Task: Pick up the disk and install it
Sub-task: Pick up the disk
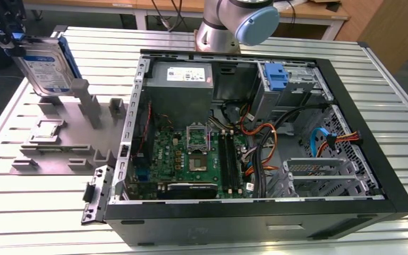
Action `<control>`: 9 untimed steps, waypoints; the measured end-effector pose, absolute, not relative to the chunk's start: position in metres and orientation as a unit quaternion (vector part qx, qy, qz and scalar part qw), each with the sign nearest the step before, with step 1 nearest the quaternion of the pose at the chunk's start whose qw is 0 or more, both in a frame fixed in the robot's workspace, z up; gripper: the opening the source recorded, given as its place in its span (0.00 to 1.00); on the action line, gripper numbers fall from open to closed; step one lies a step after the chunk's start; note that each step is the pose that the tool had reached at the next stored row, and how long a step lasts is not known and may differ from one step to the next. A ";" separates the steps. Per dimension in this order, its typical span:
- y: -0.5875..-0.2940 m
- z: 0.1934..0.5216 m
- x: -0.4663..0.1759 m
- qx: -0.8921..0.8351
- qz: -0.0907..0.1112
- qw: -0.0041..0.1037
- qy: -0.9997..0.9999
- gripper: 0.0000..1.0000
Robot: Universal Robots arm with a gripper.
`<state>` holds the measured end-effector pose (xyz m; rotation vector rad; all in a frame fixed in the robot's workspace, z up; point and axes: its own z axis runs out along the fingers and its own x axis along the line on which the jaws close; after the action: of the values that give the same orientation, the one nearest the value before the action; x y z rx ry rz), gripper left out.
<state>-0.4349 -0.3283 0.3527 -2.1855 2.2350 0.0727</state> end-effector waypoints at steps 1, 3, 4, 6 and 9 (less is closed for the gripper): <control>-0.328 0.353 -0.435 -0.699 0.023 0.007 0.715 0.36; -0.328 0.355 -0.435 -0.699 0.023 0.007 0.715 0.36; -0.328 0.355 -0.435 -0.699 0.023 0.007 0.715 0.36; -0.328 0.357 -0.435 -0.699 0.023 0.007 0.715 0.36; -0.328 0.359 -0.435 -0.699 0.023 0.007 0.715 0.36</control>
<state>-0.4349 -0.3283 0.3586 -2.1855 2.2350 0.0727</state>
